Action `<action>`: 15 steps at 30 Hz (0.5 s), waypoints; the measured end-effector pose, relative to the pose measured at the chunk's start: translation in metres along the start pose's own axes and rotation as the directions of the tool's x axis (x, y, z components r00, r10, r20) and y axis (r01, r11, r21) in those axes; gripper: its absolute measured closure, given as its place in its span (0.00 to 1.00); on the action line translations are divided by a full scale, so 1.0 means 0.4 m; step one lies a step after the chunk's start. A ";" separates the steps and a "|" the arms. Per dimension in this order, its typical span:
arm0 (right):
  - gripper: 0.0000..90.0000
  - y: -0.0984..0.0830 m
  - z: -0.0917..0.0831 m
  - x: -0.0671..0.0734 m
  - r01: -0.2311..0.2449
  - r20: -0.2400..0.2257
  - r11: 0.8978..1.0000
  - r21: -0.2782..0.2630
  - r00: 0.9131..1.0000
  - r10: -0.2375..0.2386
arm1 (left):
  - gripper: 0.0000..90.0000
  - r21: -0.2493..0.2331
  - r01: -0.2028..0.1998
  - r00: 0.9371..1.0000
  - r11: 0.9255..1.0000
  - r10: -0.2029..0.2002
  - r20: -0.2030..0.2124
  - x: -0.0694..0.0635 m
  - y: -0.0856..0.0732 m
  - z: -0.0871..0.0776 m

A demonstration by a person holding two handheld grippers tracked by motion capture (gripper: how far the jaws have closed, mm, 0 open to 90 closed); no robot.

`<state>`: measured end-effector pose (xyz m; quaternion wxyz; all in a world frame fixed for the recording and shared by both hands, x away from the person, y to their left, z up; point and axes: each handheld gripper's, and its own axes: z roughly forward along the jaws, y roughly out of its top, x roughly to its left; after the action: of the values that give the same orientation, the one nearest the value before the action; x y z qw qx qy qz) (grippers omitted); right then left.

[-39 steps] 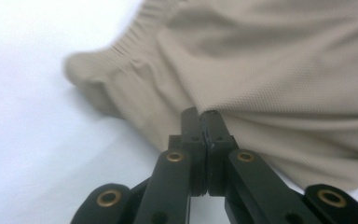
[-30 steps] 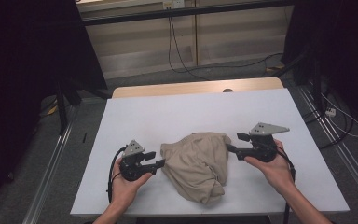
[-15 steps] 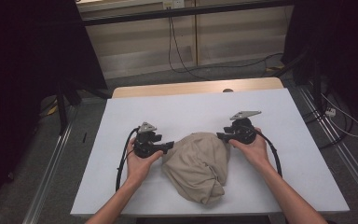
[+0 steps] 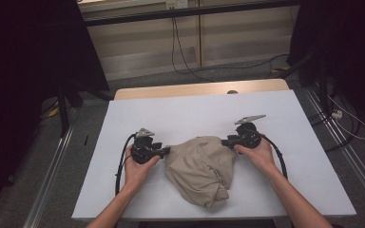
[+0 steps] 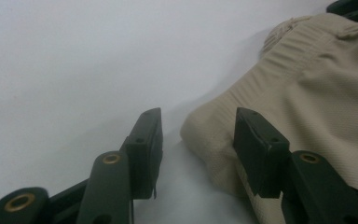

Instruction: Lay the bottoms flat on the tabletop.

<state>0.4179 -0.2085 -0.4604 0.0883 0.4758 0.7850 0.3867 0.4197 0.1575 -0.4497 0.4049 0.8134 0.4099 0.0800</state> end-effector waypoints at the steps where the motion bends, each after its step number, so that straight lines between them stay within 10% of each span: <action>1: 0.75 -0.002 -0.001 -0.001 -0.010 -0.011 1.000 -0.002 1.000 0.010 | 0.59 0.000 0.008 1.000 1.000 -0.008 0.014 0.002 0.000 0.005; 5: 0.91 -0.005 -0.010 -0.006 -0.038 -0.024 0.999 0.004 0.999 0.038 | 0.67 0.011 0.073 0.993 0.997 -0.074 0.090 0.005 -0.001 0.030; 15: 0.97 0.018 -0.071 -0.018 0.028 0.052 0.992 -0.127 0.998 -0.021 | 0.90 -0.067 0.045 0.995 0.997 -0.040 0.087 -0.002 0.027 0.015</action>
<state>0.4120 -0.2274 -0.4376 0.1432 0.4691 0.7620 0.4228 0.4284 0.1497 -0.4458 0.4514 0.7928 0.4064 0.0504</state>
